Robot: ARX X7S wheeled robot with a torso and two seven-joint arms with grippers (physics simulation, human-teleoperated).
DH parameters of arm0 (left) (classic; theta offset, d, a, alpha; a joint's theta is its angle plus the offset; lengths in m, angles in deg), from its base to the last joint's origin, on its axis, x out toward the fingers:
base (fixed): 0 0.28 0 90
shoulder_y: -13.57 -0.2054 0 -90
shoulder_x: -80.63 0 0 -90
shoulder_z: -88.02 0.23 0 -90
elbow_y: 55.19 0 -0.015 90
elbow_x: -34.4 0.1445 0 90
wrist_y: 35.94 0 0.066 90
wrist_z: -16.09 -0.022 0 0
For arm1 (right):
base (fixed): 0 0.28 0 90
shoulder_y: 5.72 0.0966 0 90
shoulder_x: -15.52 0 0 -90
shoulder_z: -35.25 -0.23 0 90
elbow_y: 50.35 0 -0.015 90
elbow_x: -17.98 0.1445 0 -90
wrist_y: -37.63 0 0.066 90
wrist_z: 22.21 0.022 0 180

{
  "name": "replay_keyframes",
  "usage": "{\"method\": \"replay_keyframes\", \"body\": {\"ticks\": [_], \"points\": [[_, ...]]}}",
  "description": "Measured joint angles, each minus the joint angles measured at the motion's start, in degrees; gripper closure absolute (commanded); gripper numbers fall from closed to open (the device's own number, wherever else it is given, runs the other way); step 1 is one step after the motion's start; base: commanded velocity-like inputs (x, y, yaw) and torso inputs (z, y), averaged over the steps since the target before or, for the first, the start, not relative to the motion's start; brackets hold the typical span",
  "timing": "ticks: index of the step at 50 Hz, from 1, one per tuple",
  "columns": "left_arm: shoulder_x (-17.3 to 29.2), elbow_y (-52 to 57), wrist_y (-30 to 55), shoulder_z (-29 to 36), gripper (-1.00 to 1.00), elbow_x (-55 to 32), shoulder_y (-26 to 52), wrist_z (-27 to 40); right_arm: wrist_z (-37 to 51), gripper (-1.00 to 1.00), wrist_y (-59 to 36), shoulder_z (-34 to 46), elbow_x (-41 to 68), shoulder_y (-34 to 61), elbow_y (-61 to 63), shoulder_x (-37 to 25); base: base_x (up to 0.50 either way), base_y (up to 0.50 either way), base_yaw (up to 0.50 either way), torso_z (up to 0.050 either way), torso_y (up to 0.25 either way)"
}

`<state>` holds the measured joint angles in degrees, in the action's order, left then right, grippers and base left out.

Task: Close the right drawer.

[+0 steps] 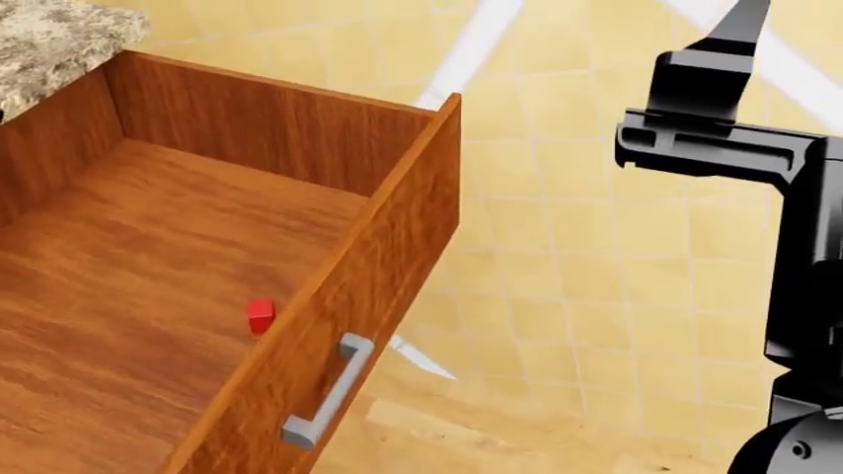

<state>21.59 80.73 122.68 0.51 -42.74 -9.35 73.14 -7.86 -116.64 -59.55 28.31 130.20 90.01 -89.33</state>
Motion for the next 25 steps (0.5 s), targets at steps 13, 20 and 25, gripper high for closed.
{"method": "replay_keyframes", "body": {"ticks": [13,20,25], "points": [[0.03,-0.12,-0.80,0.91,-1.00,1.50,-0.48,-0.79,0.50,-1.00,1.37,0.15,-0.06,-0.54,-0.55,-0.03,0.04,-0.21,0.00,0.000,0.002],[0.03,-0.13,-1.20,1.37,-1.00,2.21,-0.64,-1.09,1.02,-1.00,1.72,0.85,-0.55,-0.73,-0.32,-0.55,0.00,0.00,0.00,0.000,0.000],[0.03,-0.13,-1.39,1.63,-1.00,2.32,-0.62,-1.10,1.30,-1.00,1.17,1.14,-0.75,-0.39,0.05,-0.94,0.13,0.05,0.00,0.000,0.000]]}}
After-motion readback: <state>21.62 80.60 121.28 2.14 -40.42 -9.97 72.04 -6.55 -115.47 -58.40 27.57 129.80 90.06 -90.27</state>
